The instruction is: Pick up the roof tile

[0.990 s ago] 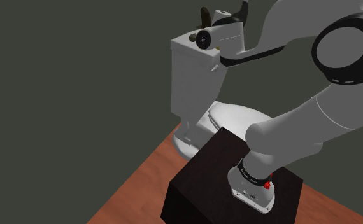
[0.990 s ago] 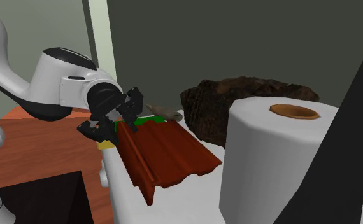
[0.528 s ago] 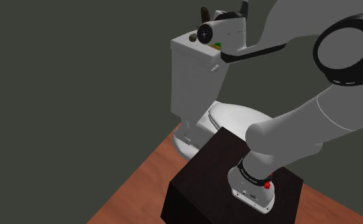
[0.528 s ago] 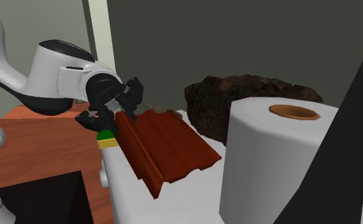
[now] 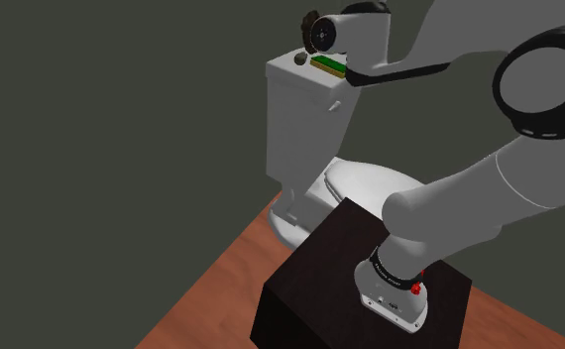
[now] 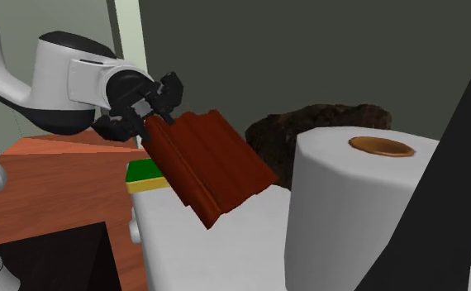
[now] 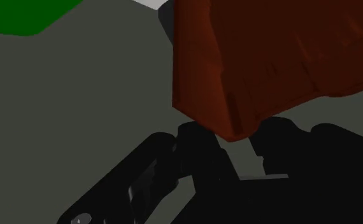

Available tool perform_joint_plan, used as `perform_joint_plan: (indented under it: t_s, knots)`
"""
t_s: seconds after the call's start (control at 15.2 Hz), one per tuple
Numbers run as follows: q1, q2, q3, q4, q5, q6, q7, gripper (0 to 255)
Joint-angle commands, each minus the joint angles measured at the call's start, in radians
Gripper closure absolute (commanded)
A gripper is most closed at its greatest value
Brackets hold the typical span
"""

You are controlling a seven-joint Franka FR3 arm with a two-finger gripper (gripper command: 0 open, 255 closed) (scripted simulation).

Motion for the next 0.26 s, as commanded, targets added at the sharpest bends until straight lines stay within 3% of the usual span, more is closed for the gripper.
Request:
perform_joint_plan:
  t_s: [0.0, 0.2]
  knots:
    - [0.001, -0.009, -0.006, 0.015, 0.017, 0.006, -0.029, 255]
    - [0.002, -0.012, -0.009, 0.024, 0.026, 0.008, -0.044, 255]
